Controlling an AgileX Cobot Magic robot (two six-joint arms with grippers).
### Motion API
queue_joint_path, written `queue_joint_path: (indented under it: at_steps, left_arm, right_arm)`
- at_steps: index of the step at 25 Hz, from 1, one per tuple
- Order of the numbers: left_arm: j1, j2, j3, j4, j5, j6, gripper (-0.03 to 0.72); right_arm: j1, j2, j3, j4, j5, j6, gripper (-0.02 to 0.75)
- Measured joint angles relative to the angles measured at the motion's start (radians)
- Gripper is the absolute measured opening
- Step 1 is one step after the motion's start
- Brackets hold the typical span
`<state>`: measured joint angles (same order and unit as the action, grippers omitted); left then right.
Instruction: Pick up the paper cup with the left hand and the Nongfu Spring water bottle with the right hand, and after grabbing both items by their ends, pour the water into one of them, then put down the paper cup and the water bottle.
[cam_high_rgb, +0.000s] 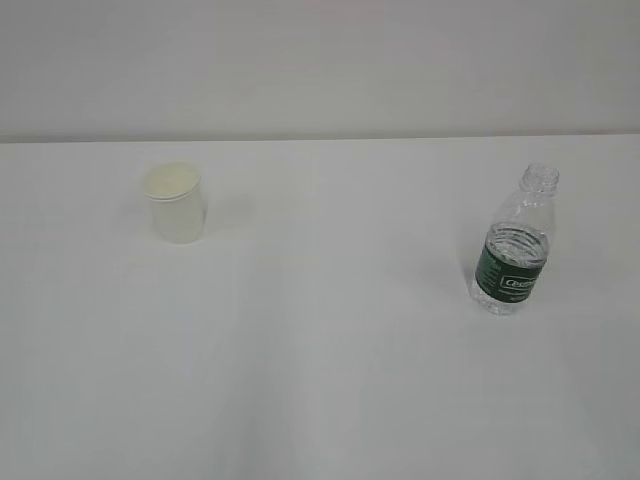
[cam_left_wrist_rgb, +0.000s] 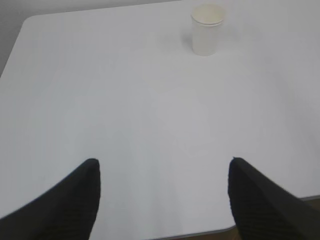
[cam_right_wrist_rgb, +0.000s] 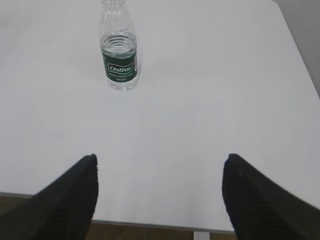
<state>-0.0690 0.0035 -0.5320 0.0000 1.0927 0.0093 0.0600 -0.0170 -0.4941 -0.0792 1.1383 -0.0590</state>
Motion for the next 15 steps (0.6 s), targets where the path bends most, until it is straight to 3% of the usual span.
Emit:
queue_joint_path:
  at_steps: [15]
  left_arm:
    - [-0.028,0.0,0.0,0.0,0.0,0.0,0.568]
  right_arm:
    - [0.0,0.0,0.0,0.0,0.0,0.0,0.574]
